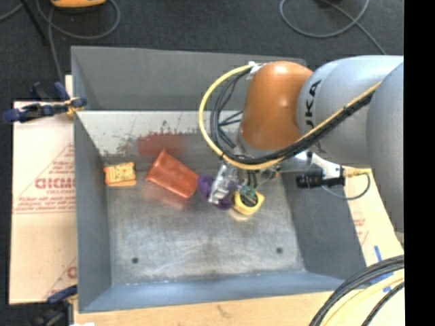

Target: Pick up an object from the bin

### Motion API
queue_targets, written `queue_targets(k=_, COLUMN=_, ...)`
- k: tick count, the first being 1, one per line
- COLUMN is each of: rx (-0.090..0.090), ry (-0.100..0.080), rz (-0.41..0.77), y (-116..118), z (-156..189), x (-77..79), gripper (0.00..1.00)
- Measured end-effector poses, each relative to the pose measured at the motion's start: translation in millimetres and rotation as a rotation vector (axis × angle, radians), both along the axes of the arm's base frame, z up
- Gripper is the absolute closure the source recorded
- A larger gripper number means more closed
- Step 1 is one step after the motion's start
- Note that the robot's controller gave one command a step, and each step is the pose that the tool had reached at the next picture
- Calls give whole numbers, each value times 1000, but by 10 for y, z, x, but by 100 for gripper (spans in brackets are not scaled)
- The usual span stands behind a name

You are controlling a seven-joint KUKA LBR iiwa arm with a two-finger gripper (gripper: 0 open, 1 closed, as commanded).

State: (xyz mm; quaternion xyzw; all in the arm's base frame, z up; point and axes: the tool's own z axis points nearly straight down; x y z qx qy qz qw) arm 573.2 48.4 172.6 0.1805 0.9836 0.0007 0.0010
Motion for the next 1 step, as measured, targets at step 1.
queue_targets(k=1, rx=-1, ry=7, rz=-40, y=-88, z=367, x=120, gripper=100)
